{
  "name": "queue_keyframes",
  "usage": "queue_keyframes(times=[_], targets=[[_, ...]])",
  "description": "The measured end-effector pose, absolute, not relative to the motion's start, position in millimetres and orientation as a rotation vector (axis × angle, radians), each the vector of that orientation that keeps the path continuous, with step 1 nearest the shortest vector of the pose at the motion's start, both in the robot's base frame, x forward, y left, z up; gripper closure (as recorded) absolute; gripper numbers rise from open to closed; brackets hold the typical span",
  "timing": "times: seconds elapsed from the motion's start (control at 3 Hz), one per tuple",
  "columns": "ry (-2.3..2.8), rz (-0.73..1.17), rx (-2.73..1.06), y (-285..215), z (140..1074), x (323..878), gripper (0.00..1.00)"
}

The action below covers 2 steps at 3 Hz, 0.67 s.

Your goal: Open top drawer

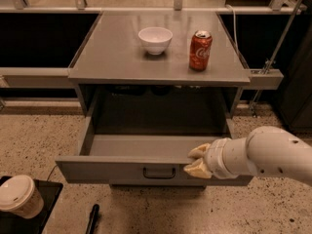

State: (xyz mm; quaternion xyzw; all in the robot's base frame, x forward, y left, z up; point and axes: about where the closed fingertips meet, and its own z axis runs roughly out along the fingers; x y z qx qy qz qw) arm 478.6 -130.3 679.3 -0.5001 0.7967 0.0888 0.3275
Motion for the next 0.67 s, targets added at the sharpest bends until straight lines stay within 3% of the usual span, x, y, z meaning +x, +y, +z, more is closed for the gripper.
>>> queue_keyframes(times=[0.67], targets=[[2.082, 0.242, -1.309, -132, 678, 468, 1.0]])
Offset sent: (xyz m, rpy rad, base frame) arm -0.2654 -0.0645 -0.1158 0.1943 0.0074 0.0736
